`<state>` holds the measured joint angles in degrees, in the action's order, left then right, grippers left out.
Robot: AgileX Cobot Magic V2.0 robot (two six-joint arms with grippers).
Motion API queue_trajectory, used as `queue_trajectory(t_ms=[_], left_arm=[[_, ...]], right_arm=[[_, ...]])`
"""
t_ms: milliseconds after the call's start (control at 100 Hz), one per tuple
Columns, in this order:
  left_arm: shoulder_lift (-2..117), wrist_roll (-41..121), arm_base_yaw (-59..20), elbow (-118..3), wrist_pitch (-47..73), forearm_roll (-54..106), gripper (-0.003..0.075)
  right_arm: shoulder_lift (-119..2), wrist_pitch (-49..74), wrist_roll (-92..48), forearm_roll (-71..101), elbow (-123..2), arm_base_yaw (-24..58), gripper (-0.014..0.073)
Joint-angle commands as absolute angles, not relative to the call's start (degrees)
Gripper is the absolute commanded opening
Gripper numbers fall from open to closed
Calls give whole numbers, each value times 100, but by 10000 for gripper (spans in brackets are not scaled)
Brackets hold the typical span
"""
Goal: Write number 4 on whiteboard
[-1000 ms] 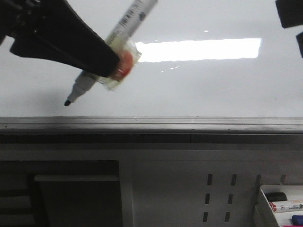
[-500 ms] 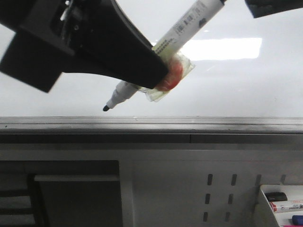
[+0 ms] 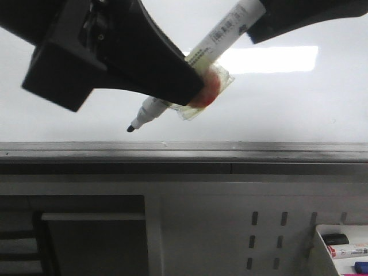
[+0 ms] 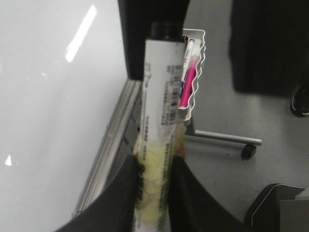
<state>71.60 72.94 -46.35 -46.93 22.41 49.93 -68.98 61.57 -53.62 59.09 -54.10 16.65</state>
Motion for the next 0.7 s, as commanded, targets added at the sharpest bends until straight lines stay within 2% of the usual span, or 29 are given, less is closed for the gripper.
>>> queue_trajectory(t_ms=[0,240,590,690], left_arm=[[7049,7235,-4683,-4899,1991,5182,-20],[7049,7235,-4683,-4899,1935,5182,-20],[7049,7235,-4683,-4899,1886,5182,-20],[7049,7235,-4683,-4899,1862,5182,-20]], right_arm=[[-6933,5914,-5412,6187,-5636,1870,415],[-7077,5651,-5412,6187,-5639,2135,398],[-7077,5716,-5487,6166,-5639,2143,78],[-7077,5760,-5508,6091,-5639,2143,-50]])
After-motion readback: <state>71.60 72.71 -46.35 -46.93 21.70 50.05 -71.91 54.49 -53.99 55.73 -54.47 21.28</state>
